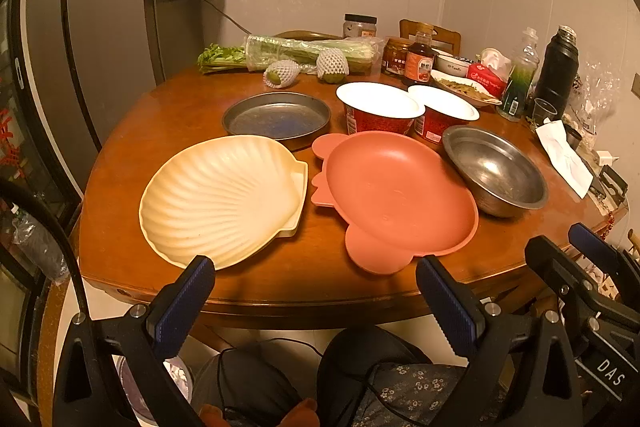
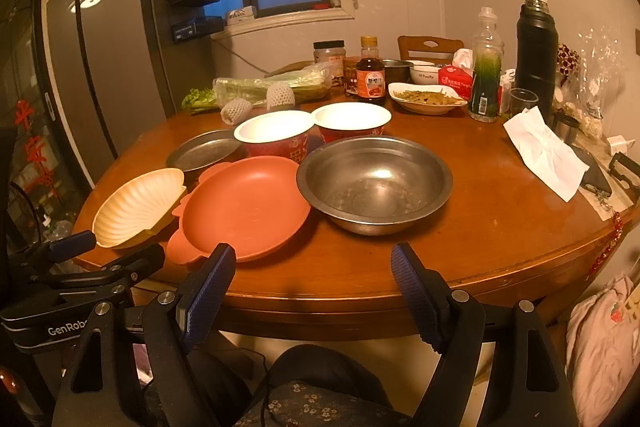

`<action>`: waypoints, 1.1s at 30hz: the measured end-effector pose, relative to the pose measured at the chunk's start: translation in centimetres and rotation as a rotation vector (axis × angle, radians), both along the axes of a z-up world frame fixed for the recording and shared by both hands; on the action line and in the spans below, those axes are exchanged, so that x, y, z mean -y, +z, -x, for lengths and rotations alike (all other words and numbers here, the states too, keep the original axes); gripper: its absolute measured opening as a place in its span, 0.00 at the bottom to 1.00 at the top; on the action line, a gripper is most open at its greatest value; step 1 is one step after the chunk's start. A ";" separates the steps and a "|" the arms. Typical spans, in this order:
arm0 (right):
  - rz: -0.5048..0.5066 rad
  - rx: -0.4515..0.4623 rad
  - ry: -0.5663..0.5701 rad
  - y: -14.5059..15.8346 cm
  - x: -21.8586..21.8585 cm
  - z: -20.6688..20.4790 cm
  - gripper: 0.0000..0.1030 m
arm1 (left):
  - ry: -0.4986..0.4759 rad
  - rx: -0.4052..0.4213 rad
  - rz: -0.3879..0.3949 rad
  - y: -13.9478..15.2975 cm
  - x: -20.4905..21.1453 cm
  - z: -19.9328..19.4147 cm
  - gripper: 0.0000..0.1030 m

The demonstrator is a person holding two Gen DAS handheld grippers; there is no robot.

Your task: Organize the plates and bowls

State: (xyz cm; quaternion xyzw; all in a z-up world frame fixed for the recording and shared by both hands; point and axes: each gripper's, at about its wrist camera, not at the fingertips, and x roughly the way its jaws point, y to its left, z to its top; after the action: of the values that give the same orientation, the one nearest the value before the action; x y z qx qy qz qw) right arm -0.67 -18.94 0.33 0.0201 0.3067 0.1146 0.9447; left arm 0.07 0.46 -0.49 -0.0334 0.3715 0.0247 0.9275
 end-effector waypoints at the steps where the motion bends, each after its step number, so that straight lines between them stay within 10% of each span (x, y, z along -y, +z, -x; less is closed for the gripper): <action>1: 0.000 0.001 -0.001 0.0 0.0 0.0 0.79 | 0.000 0.000 -0.001 0.0 0.1 0.0 0.98; 22: 0.007 -0.004 0.007 0.0 -0.6 -0.7 0.79 | 0.008 0.005 0.005 -0.1 -0.7 -0.3 0.98; 33: -0.014 0.008 0.119 2.7 -5.1 -3.7 0.79 | 0.144 0.044 0.065 1.5 -7.4 -0.4 0.98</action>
State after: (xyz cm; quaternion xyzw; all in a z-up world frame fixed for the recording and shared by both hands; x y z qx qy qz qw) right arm 3.06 -13.80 3.05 0.0082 0.3029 0.1729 0.9372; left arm 0.50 7.85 0.96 -0.0905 0.3484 0.0789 0.9296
